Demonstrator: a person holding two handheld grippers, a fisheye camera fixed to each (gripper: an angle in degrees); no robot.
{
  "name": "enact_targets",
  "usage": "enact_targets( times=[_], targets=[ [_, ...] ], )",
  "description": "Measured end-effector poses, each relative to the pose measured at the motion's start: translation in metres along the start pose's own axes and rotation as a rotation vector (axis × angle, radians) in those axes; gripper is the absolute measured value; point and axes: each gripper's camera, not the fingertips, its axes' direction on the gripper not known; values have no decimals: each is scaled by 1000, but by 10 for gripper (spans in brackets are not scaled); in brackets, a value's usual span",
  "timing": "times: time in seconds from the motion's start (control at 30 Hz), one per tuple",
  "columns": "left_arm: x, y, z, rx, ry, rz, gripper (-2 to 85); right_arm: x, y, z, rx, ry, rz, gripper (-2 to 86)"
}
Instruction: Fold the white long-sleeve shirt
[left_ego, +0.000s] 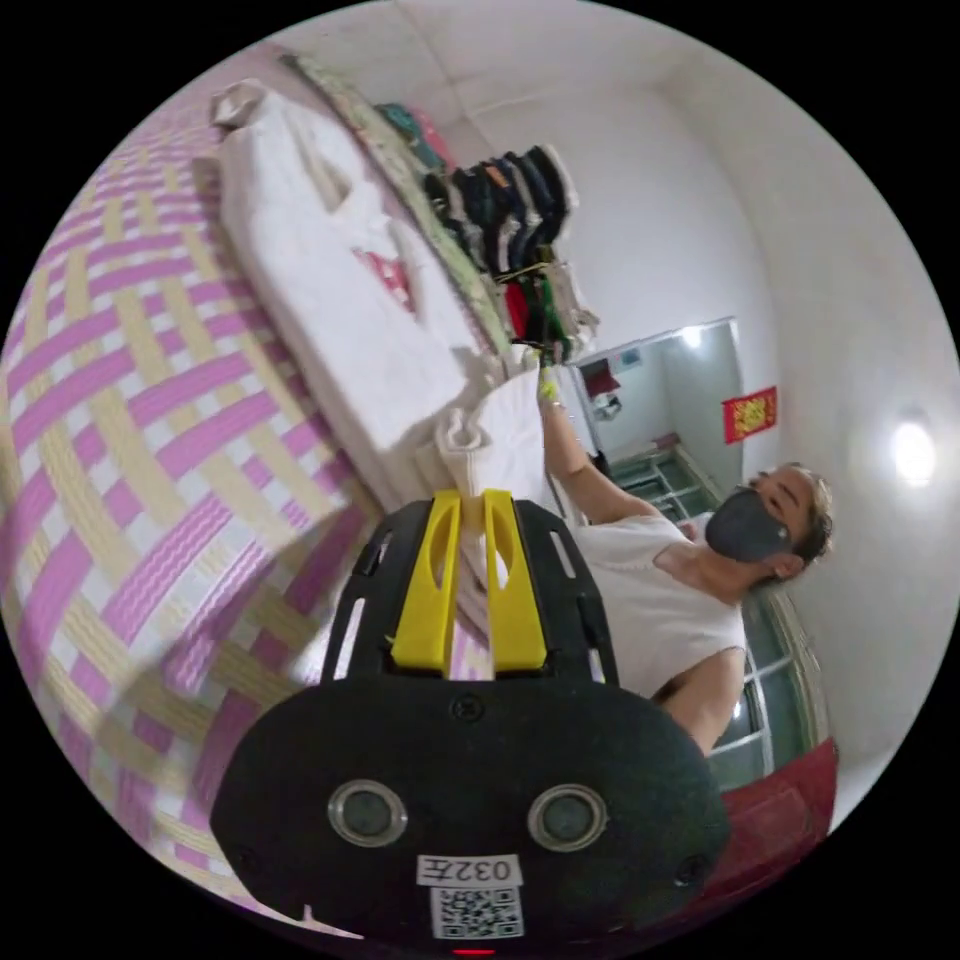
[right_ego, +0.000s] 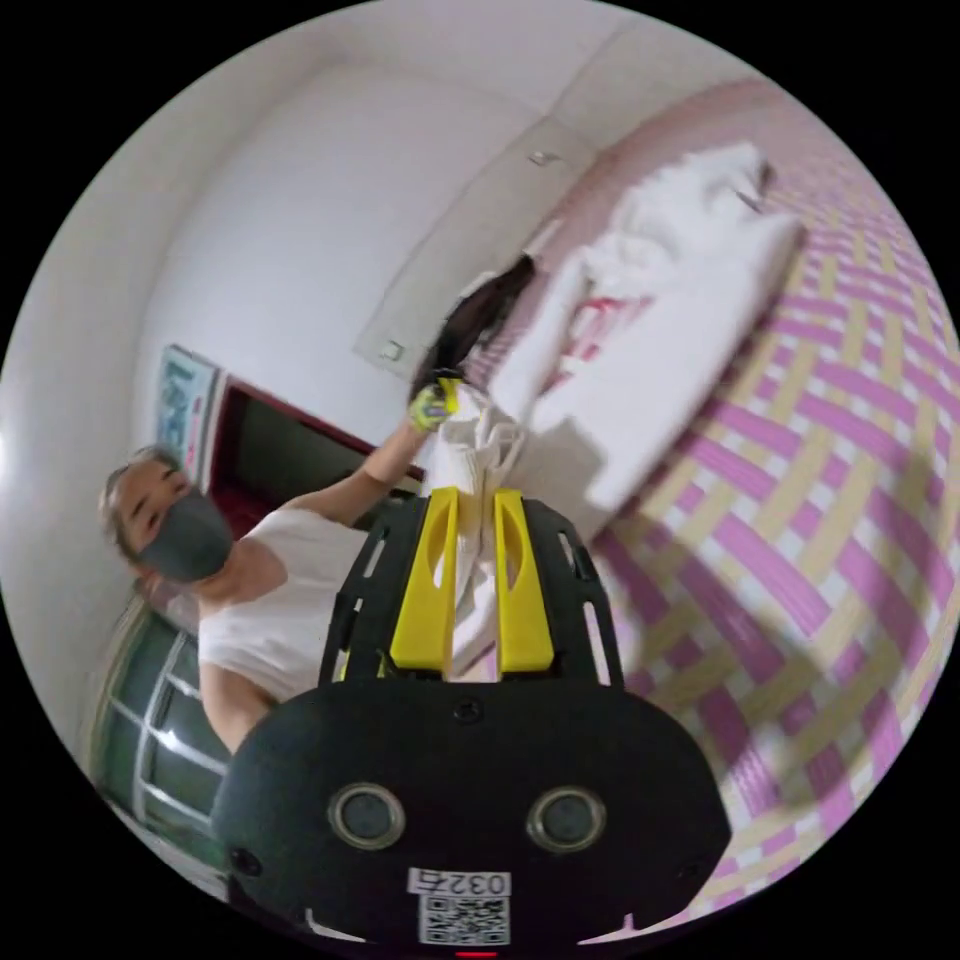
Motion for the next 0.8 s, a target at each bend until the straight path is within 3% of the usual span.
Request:
enact_targets(
  times=[0.07, 0.23, 0.4, 0.6, 0.8],
  targets=[
    [-1, 10, 0, 43, 34, -36, 29, 4, 7, -2, 46, -45, 31, 82],
    [52, 52, -12, 137, -122, 30, 73, -58, 63, -11, 186, 216, 4, 89],
    [109, 105, 17, 186, -238, 72, 133, -106, 151, 29, 267, 131, -19, 112],
    [150, 158, 35, 240, -401, 68, 139, -134, 198, 82, 295, 262, 34, 122],
    [157, 174, 92, 48, -415, 81, 133, -154, 210, 125, 309, 385, 31, 107]
  ],
)
